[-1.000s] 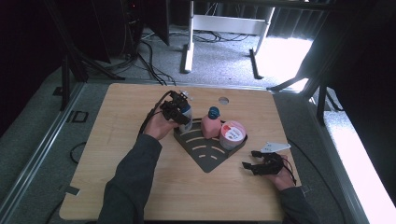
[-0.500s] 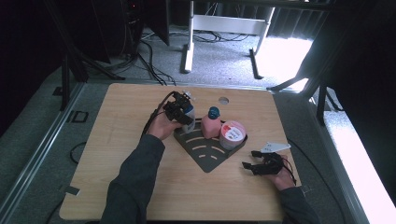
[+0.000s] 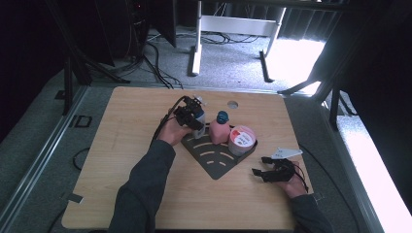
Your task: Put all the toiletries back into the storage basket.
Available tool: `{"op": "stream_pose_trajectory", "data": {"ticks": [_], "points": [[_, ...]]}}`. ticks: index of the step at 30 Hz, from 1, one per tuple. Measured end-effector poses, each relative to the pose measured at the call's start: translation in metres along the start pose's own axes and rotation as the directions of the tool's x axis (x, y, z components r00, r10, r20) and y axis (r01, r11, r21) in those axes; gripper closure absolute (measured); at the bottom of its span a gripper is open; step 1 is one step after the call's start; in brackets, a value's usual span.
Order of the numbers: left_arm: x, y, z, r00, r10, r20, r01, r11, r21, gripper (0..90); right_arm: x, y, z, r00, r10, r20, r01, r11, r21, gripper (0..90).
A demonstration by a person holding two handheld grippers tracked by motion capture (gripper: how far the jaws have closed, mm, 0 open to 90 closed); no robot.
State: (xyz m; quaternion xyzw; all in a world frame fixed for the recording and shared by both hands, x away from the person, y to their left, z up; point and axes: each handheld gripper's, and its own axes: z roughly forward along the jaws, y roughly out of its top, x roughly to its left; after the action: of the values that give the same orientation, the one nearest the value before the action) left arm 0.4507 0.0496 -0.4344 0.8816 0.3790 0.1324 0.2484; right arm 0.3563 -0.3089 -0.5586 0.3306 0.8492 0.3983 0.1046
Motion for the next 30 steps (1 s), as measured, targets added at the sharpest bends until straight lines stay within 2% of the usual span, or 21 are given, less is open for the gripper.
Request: {"op": "stream_pose_trajectory", "data": {"ticks": [4, 9, 19, 30], "points": [[-0.001, 0.001, 0.005, 0.9998, 0.002, -0.019, -0.002, 1.0000, 0.002, 55.1, 0.000, 0.000, 0.000, 1.0000, 0.002, 0.001, -0.002, 1.000, 0.000, 27.0], [-0.001, 0.003, 0.008, 0.9997, 0.003, -0.023, -0.003, 1.0000, 0.003, 55.1, 0.000, 0.000, -0.001, 1.0000, 0.003, -0.001, -0.003, 1.000, 0.000, 27.0], [0.004, 0.004, 0.014, 0.9992, -0.018, -0.036, 0.018, 0.9998, 0.002, 55.1, -0.001, -0.001, -0.001, 1.0000, 0.003, -0.001, -0.003, 1.000, 0.000, 27.0], [0.003, 0.005, 0.018, 0.9992, -0.023, -0.031, 0.023, 0.9997, 0.004, 55.0, -0.001, -0.001, -0.001, 1.0000, 0.003, -0.001, -0.003, 1.000, 0.000, 27.0]]}}
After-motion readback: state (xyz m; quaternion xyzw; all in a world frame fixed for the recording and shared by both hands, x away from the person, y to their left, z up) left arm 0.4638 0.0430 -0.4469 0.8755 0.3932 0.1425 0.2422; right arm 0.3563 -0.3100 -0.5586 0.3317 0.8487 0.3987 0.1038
